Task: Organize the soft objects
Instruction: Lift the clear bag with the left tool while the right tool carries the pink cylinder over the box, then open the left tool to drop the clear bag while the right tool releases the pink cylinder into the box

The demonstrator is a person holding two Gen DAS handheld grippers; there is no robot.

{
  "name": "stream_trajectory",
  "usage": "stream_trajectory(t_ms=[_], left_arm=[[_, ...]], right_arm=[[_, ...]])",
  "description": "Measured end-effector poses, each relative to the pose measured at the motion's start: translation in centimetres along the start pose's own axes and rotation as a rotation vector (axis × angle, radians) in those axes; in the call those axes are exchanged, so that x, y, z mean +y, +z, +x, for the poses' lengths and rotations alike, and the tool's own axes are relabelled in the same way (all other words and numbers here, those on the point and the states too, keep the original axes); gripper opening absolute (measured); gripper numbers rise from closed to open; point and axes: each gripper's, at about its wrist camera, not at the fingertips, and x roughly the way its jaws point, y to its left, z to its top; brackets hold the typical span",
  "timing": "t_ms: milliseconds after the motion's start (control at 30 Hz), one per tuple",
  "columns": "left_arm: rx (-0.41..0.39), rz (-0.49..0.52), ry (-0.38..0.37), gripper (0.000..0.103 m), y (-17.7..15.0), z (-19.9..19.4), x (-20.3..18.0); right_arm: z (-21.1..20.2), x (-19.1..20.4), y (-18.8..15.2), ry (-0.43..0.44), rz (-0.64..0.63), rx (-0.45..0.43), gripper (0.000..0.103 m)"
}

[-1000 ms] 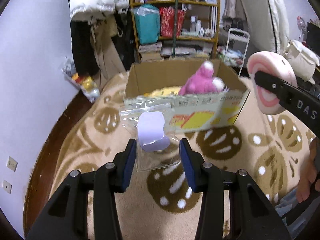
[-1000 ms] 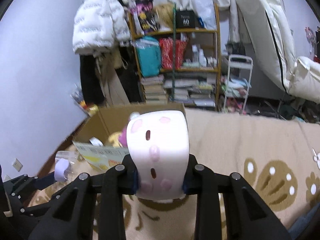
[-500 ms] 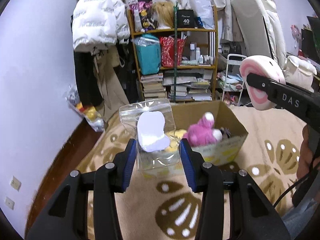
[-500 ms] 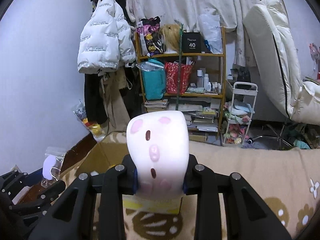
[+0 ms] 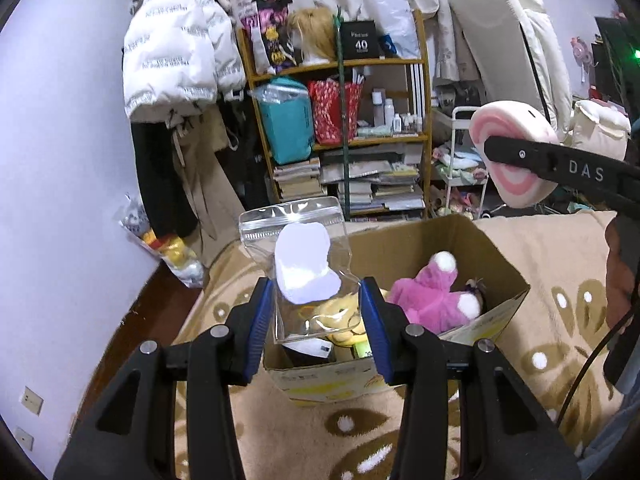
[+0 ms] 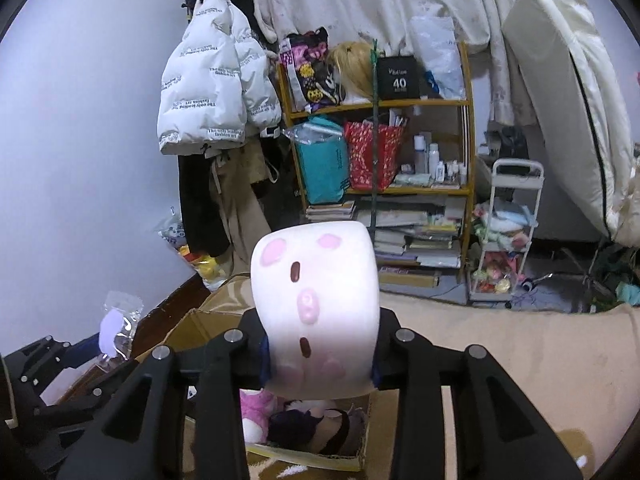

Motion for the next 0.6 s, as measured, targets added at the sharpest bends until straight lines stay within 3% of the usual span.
stream_trajectory(t_ms=[300, 467, 600], left_arm=[[0.09, -0.059, -0.012, 0.045, -0.8, 4.2, 0.7], [0.122, -0.08, -0.015, 0.048, -1.2, 5.0, 1.1], [0.127, -0.104, -0.016, 0.06, -1.4, 4.9, 1.4]], right_arm=[[4.8, -0.9, -2.3, -0.051, 0.012, 0.122, 0.044], [6.0, -1.9, -3.4, -0.031, 0.046, 0.17, 0.046], [6.0, -1.9, -3.5, 0.002, 0.069, 0.188, 0.051]])
